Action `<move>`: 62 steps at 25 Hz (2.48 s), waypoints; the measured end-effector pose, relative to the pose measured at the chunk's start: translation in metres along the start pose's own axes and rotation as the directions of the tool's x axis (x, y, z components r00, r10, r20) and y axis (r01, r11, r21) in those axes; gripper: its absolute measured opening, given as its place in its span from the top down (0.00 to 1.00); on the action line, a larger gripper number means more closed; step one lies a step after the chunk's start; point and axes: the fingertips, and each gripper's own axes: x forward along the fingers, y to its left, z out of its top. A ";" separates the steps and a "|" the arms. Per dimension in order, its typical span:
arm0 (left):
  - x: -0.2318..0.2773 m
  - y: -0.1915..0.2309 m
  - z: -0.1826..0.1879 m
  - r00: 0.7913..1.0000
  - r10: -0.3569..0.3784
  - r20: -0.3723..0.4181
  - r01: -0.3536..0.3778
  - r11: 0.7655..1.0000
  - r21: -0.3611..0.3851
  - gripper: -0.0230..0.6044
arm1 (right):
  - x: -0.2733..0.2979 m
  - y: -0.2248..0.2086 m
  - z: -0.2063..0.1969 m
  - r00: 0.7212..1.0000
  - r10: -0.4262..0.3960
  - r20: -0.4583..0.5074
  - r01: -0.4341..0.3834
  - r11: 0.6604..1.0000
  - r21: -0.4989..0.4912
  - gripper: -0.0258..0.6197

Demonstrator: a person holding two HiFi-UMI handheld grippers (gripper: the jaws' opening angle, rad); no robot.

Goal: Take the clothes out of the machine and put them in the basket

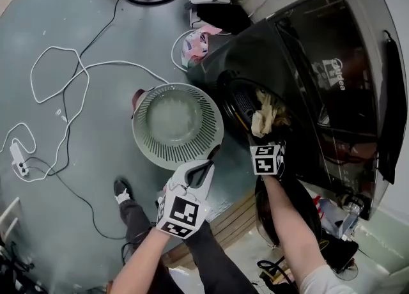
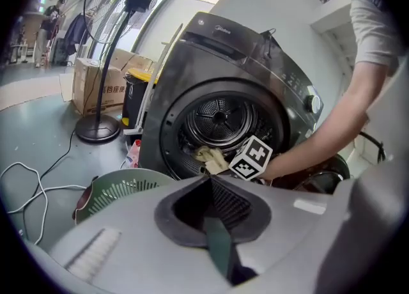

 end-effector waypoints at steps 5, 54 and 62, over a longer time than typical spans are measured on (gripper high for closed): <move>0.000 0.006 -0.022 1.000 0.021 -0.022 -0.022 0.999 -0.030 0.87 | 0.036 -0.020 -0.011 0.998 -0.030 -0.062 0.025 0.997 -0.078 0.39; -0.041 -0.002 0.049 0.993 -0.120 0.004 0.113 0.946 0.302 0.41 | -0.261 0.027 0.169 0.796 0.103 0.596 -0.316 0.911 0.265 0.75; -0.020 -0.011 0.074 0.986 -0.167 -0.019 0.156 0.869 0.470 0.23 | -0.327 0.070 0.208 0.697 0.249 0.673 -0.454 0.879 0.145 0.75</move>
